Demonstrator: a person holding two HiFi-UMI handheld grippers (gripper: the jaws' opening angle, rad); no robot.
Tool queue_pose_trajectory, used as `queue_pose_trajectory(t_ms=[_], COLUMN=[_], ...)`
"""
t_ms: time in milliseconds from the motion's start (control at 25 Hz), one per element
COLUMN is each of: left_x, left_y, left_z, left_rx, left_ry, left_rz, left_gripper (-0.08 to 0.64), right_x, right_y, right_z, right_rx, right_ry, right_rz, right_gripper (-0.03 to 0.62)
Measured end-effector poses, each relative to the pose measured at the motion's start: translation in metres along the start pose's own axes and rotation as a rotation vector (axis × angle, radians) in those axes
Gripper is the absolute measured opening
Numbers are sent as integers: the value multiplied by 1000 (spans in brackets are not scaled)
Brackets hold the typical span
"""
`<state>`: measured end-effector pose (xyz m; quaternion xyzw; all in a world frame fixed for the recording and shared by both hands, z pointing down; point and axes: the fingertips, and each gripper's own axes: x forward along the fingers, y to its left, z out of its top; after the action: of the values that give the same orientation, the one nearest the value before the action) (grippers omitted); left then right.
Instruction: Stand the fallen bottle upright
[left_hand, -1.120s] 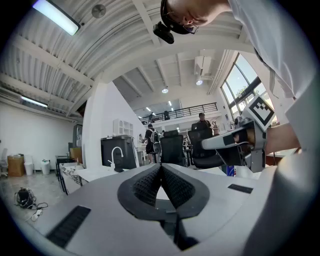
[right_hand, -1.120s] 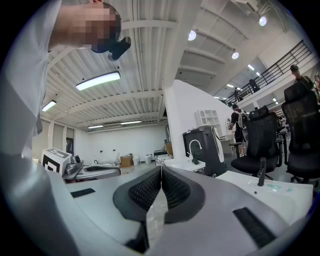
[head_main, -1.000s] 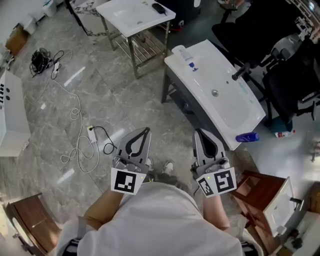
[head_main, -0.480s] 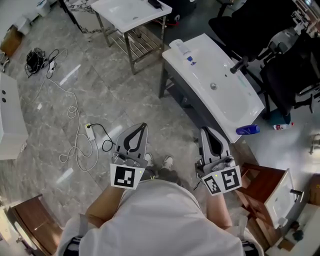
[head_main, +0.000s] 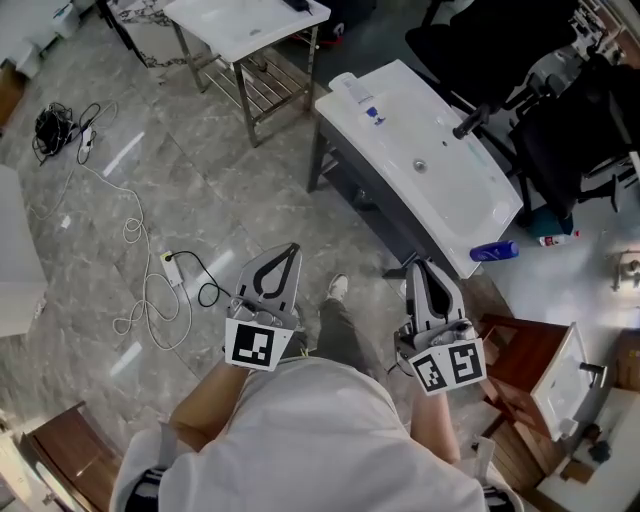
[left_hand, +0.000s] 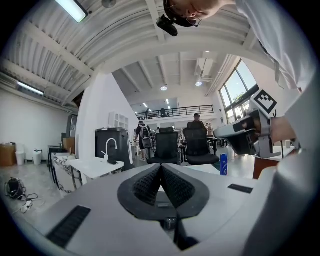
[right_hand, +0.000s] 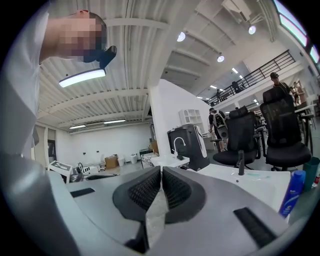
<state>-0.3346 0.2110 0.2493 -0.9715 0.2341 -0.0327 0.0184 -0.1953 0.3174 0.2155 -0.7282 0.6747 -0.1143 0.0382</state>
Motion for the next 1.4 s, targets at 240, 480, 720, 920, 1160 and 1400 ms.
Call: queue_pose_trajectory(t_ms=[240, 480, 720, 920, 1160, 1400], left_x=[47, 125, 214, 268, 309, 333], left_y=[2, 8, 22, 27, 34, 60], left_z=[-1, -4, -5, 4, 14, 20], left_rx=[16, 90, 64, 107, 97, 79], left_ry=[9, 38, 40, 51, 51, 32], left_rz=[2, 11, 31, 36, 78, 114], left_gripper=[15, 15, 15, 15, 15, 15], right_x=[35, 112, 180, 211, 242, 271], right_y=[-37, -91, -152, -197, -225, -219], right_z=[-1, 9, 30, 51, 57, 59], right_rx=[29, 19, 16, 24, 41, 38], right_ry=[2, 29, 21, 1, 10, 34], right_rz=[31, 121, 158, 174, 213, 259], right_gripper=[40, 40, 39, 40, 40, 40])
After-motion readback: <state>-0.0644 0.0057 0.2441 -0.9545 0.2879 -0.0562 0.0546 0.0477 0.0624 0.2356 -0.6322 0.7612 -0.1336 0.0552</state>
